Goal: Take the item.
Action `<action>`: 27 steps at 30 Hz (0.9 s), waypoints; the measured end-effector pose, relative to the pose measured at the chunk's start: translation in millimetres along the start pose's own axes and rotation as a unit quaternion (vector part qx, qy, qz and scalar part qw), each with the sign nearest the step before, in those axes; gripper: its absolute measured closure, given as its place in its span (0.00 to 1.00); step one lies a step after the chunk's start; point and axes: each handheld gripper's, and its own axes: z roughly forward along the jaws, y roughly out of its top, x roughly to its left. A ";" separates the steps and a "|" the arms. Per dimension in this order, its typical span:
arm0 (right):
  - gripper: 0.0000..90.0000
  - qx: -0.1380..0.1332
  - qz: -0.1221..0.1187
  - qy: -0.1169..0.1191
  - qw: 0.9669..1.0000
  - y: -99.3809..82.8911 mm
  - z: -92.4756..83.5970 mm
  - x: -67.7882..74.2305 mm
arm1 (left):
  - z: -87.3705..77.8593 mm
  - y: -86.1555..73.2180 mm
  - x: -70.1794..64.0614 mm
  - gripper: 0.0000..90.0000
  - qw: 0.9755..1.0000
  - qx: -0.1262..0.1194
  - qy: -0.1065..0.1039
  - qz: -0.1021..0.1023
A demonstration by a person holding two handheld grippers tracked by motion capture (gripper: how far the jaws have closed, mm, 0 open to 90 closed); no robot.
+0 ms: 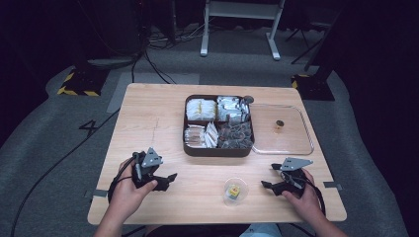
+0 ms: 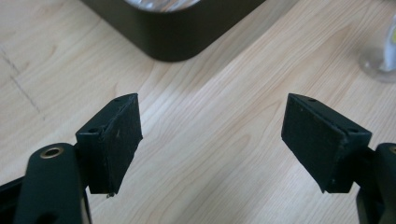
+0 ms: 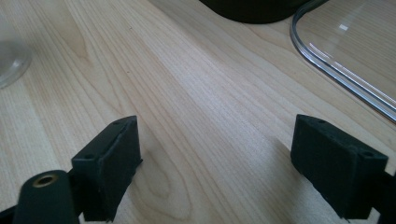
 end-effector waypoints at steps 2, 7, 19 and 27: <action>0.18 0.000 0.000 0.000 1.000 0.0 0.0 0.0 | 2.0 -6.9 3.7 0.23 1.000 0.008 0.000 -0.006; 0.18 0.000 0.000 0.000 1.000 0.0 0.0 0.0 | 6.2 -23.8 14.0 0.23 0.999 0.037 0.007 -0.016; 0.18 0.000 0.000 -0.001 1.000 0.0 0.0 -0.1 | 11.7 -54.7 33.5 0.23 0.993 0.101 0.029 -0.050; 0.18 0.000 0.000 -0.001 1.000 0.0 0.0 -0.1 | 11.5 -66.4 40.8 0.21 0.993 0.091 0.037 -0.063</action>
